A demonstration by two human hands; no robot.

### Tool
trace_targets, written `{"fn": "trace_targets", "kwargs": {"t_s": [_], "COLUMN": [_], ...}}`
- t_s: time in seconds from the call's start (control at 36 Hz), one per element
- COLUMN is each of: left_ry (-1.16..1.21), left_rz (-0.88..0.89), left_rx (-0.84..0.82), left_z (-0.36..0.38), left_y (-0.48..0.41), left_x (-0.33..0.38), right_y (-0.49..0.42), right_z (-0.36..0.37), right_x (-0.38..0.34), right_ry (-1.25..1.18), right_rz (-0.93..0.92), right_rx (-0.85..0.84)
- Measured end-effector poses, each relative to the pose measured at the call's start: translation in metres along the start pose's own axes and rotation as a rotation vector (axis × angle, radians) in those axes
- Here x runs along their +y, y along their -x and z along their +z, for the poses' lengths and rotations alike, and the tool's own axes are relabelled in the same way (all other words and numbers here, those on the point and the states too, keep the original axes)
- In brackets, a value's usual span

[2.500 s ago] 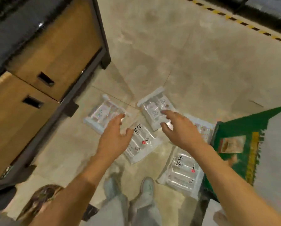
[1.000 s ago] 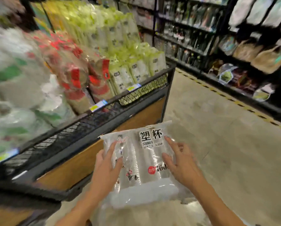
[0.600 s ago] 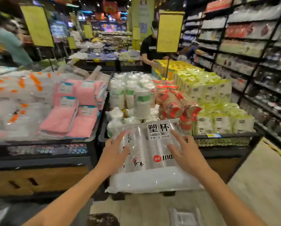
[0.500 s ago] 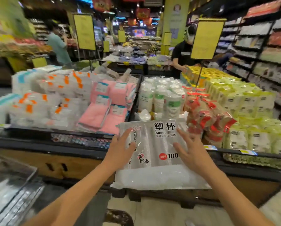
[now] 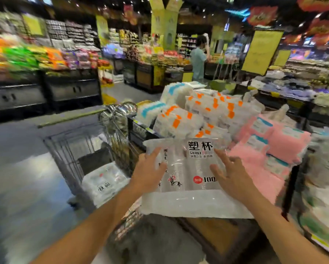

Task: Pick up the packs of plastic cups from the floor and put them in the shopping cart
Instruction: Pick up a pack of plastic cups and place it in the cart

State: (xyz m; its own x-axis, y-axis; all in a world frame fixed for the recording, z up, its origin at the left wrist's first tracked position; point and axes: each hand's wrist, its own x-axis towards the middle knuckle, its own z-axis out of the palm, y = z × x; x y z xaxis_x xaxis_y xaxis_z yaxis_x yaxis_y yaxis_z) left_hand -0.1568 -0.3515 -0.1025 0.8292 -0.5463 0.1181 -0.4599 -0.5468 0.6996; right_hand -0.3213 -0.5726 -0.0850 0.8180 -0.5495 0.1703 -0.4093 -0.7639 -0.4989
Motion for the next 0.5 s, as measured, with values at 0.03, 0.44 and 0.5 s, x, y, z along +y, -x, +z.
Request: {"fn": "trace_targets", "kwargs": {"t_s": [0.03,0.44,0.5], "left_ry": [-0.004,-0.079,-0.105], "left_rz": [-0.035,-0.37,-0.43], "left_rx": [0.028,0.264,0.286], "left_z": [-0.012,-0.086,-0.085], "left_y": [-0.004,-0.083,-0.099], "left_x": [-0.014,-0.177,-0.191], "right_y": [-0.014,-0.208,-0.235], "right_z": [0.013,0.177,0.198], "right_x": [-0.012,-0.134,-0.138], "right_ry": [-0.004,-0.083,-0.085], "right_rz": [-0.027,-0.381,-0.414], "right_rx": [-0.023,-0.3,-0.325]}}
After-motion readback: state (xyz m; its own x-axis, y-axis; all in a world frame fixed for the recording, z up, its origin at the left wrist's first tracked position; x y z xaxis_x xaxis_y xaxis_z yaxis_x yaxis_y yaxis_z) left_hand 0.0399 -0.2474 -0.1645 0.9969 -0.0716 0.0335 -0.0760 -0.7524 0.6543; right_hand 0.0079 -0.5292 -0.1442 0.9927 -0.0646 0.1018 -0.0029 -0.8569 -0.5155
